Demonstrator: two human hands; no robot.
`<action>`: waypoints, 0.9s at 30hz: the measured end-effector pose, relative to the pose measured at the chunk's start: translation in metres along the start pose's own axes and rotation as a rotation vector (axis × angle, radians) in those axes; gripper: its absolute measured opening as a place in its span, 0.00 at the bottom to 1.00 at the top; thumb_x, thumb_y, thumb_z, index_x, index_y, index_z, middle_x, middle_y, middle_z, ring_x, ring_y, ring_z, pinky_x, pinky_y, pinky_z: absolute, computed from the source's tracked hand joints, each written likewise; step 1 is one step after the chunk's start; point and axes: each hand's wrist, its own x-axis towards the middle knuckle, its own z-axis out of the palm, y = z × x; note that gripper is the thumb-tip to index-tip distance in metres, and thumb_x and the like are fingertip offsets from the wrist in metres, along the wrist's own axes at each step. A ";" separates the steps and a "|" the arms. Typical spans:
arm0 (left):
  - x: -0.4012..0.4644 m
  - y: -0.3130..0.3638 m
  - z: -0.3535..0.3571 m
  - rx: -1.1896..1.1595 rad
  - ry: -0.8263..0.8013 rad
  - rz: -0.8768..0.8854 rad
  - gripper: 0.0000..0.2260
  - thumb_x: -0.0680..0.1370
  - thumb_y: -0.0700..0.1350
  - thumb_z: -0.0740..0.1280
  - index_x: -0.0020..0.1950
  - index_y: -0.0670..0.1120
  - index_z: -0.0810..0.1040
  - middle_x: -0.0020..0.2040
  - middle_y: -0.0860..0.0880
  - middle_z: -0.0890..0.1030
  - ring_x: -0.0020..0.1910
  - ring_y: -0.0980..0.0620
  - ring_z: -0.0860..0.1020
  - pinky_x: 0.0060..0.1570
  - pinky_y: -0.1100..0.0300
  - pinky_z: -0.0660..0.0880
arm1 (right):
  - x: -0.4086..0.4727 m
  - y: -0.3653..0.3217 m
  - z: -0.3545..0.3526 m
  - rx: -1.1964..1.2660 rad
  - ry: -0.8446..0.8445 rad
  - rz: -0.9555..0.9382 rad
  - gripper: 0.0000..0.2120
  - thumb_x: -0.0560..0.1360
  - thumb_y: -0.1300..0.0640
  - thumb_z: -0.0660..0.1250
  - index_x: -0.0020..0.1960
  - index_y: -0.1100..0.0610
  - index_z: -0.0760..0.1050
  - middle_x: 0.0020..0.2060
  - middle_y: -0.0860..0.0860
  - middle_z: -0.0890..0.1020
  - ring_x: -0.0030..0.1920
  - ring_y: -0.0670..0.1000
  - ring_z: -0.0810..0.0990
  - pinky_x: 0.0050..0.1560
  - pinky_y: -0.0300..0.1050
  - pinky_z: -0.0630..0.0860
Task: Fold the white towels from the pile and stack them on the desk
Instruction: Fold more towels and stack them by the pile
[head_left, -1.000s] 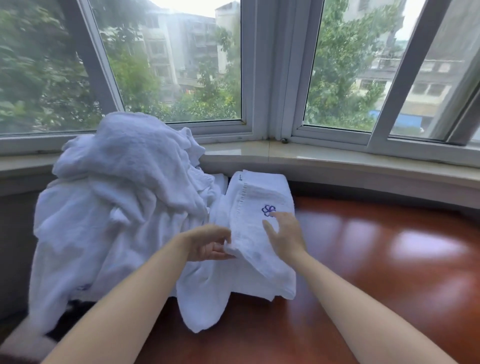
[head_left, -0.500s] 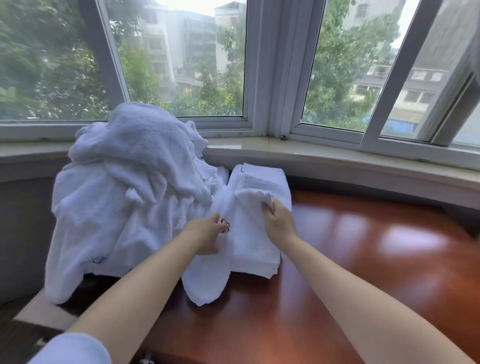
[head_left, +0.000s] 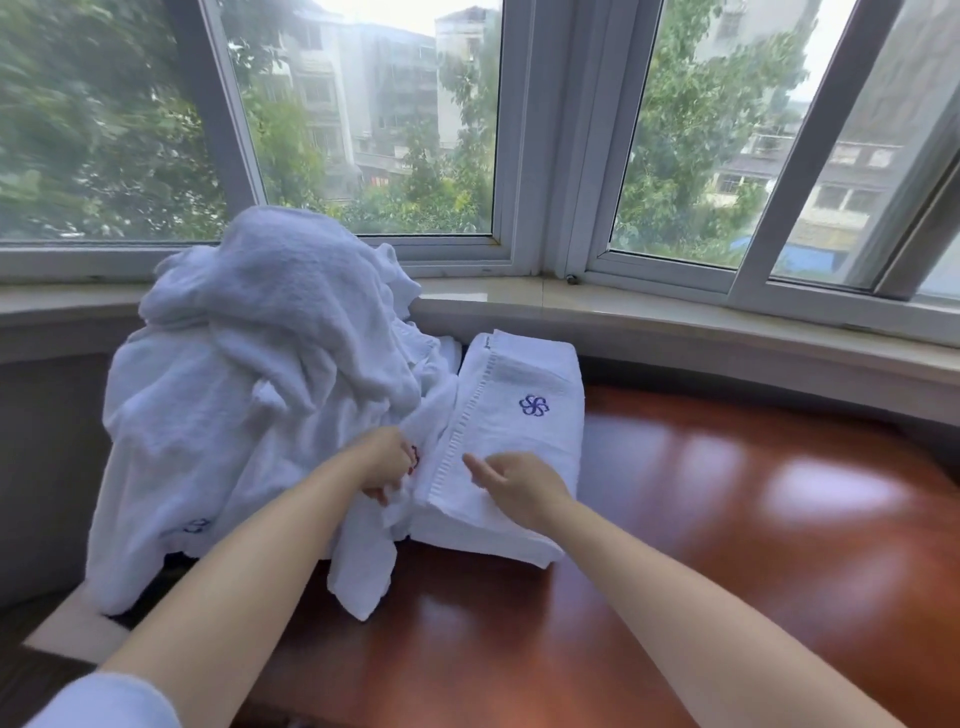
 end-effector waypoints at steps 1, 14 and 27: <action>0.006 0.002 -0.003 -0.137 0.093 0.010 0.14 0.77 0.31 0.54 0.52 0.40 0.78 0.37 0.43 0.79 0.22 0.50 0.77 0.18 0.67 0.68 | 0.006 0.007 -0.004 0.078 0.101 0.038 0.29 0.80 0.39 0.52 0.47 0.64 0.78 0.45 0.56 0.83 0.47 0.57 0.79 0.48 0.49 0.74; 0.155 0.100 -0.008 -0.548 0.154 0.174 0.04 0.80 0.42 0.62 0.54 0.46 0.73 0.47 0.42 0.72 0.42 0.46 0.72 0.44 0.55 0.72 | 0.144 0.107 -0.062 0.488 0.388 0.527 0.21 0.80 0.50 0.57 0.70 0.56 0.66 0.64 0.56 0.74 0.62 0.58 0.73 0.58 0.46 0.68; 0.248 0.129 0.001 -0.390 0.215 0.090 0.05 0.72 0.44 0.70 0.43 0.46 0.74 0.37 0.48 0.75 0.37 0.47 0.73 0.38 0.60 0.69 | 0.212 0.154 -0.069 0.885 0.486 0.410 0.06 0.72 0.61 0.68 0.38 0.60 0.73 0.34 0.54 0.75 0.35 0.51 0.72 0.37 0.45 0.68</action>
